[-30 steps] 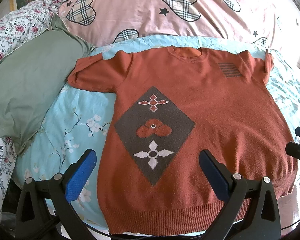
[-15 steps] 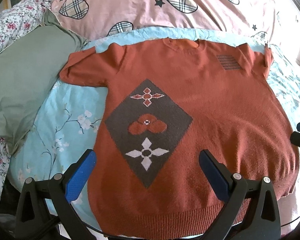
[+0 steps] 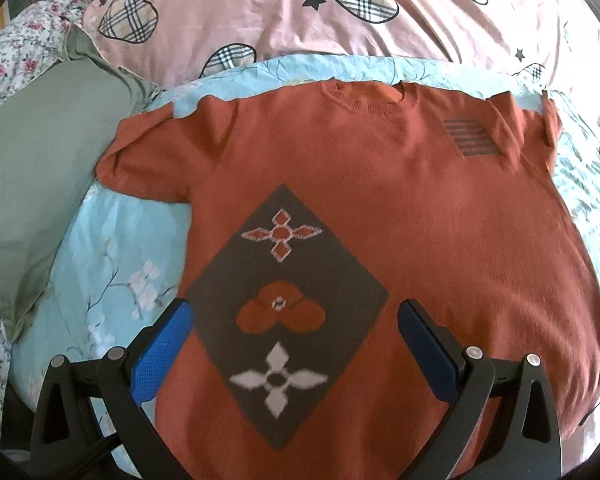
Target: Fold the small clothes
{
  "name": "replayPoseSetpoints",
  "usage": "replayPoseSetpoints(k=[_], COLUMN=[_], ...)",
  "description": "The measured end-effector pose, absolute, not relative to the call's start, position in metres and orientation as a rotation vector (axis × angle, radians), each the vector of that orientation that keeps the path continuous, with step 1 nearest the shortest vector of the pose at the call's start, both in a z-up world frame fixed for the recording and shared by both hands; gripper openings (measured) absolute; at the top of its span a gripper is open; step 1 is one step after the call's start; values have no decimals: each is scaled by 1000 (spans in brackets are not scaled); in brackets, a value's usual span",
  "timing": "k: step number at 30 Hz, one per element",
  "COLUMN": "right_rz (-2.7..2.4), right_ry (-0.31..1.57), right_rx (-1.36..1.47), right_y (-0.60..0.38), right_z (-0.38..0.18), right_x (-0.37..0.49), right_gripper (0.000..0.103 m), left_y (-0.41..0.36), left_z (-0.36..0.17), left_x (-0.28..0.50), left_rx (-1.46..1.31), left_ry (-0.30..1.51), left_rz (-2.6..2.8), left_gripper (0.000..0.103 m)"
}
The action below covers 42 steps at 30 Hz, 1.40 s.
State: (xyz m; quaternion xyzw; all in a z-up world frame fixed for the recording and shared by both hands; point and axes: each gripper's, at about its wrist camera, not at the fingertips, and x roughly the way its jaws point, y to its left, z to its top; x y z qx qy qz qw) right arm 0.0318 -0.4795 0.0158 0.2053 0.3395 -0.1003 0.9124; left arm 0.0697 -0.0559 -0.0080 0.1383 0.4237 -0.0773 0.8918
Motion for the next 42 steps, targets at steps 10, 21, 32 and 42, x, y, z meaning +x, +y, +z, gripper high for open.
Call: replayPoseSetpoints(k=[10,21,32,42], right_rz=[-385,-560,-15,467], right_ry=[644,817,626,725], right_rx=[564,474,528,639], right_y=[-652,-718,-537,-304], right_z=[-1,-54,15,-15], right_x=[174,257,201,241], right_gripper=[41,8,7,7], left_y=[-75,-88,-84,-48], left_z=[-23,-57,-53,-41], left_x=[114,143,132,124], left_rx=[281,276,214,95], left_ry=[923,1020,1012,978], left_rz=[-146,-146,-200,-265], left_gripper=[102,102,102,102])
